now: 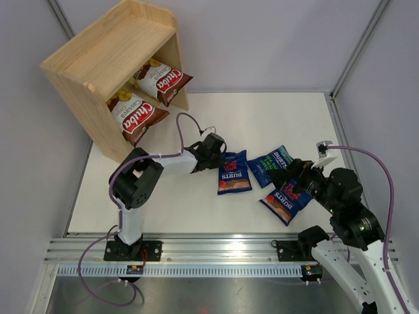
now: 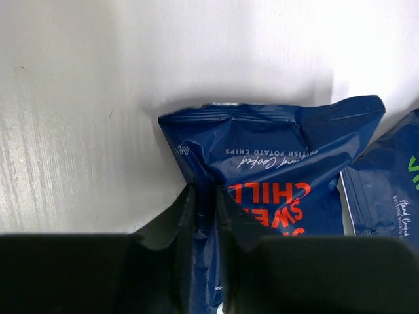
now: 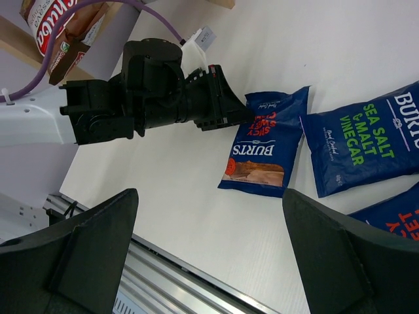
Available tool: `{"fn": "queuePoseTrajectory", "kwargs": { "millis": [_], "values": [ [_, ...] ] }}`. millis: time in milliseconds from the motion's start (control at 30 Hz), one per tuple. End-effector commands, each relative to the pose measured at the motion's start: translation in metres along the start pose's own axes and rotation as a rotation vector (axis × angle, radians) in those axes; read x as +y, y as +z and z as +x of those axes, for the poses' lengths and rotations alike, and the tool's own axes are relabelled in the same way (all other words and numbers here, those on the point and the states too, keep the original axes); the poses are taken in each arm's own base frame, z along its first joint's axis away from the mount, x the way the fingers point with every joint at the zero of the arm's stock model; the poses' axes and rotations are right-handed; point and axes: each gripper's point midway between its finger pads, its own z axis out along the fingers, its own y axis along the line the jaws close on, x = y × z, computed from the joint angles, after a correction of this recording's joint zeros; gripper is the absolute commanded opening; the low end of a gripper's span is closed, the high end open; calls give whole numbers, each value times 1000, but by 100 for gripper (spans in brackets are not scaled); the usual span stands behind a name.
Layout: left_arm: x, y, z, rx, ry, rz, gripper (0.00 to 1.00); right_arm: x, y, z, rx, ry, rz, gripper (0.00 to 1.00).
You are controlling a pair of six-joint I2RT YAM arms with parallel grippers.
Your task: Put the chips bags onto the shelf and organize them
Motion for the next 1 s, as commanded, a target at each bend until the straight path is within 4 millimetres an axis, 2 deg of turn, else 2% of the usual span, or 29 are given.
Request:
{"fn": "queuePoseTrajectory", "kwargs": {
  "millis": [0, 33, 67, 167, 267, 333, 367, 433, 467, 500, 533, 567, 600, 633, 667, 700, 733, 767, 900, 967],
  "values": [
    [6, -5, -9, -54, 1, -42, 16, 9, -3, -8, -28, -6, -37, 99],
    [10, -7, -10, -66, 4, -54, 5, 9, -3, -8, -27, -6, -36, 99],
    [6, -14, -16, -86, 16, -45, 1, 8, -3, -7, -27, -4, -34, 100],
    [-1, -27, -26, -120, 57, -24, 0, 6, 1, -4, -17, -2, -30, 99],
    [-19, -49, -39, -158, 207, 46, 0, 5, 5, -2, -9, -4, -29, 99],
    [-35, -73, -48, -207, 280, 102, 0, 5, 6, -4, -7, -10, -26, 99],
    [-32, -80, -46, -216, 350, 107, 0, 4, 7, -5, -5, -13, -17, 99],
    [-60, -114, -51, -269, 427, 255, 0, 6, 8, -8, 6, -14, -15, 100],
    [-60, -123, -44, -275, 514, 279, 0, 8, 8, -7, 19, -13, -19, 99],
    [-73, -136, -33, -279, 575, 335, 0, 13, 6, -9, 32, -15, -33, 99],
    [-85, -163, -38, -333, 609, 398, 0, 15, 8, -6, 62, -19, -44, 99],
    [-88, -173, -32, -343, 682, 436, 0, 26, 6, 0, 107, -35, -106, 99],
    [-95, -186, -10, -306, 736, 537, 0, 35, 3, 1, 132, -46, -151, 99],
    [-103, -210, -12, -353, 758, 607, 0, 40, 5, 7, 177, -51, -184, 98],
    [-107, -224, -8, -374, 789, 660, 0, 53, -1, 14, 226, -70, -271, 98],
    [-107, -232, 5, -363, 811, 718, 0, 58, -2, 19, 254, -76, -311, 98],
    [-108, -242, 8, -373, 813, 750, 0, 63, -4, 22, 273, -81, -345, 98],
    [-109, -261, 6, -402, 810, 797, 0, 66, -6, 24, 289, -85, -374, 98],
    [-118, -300, 31, -346, 862, 987, 0, 76, -12, 29, 311, -95, -451, 97],
    [-121, -311, 37, -300, 887, 1017, 0, 93, -19, 34, 357, -77, -570, 97]
  ]
}}
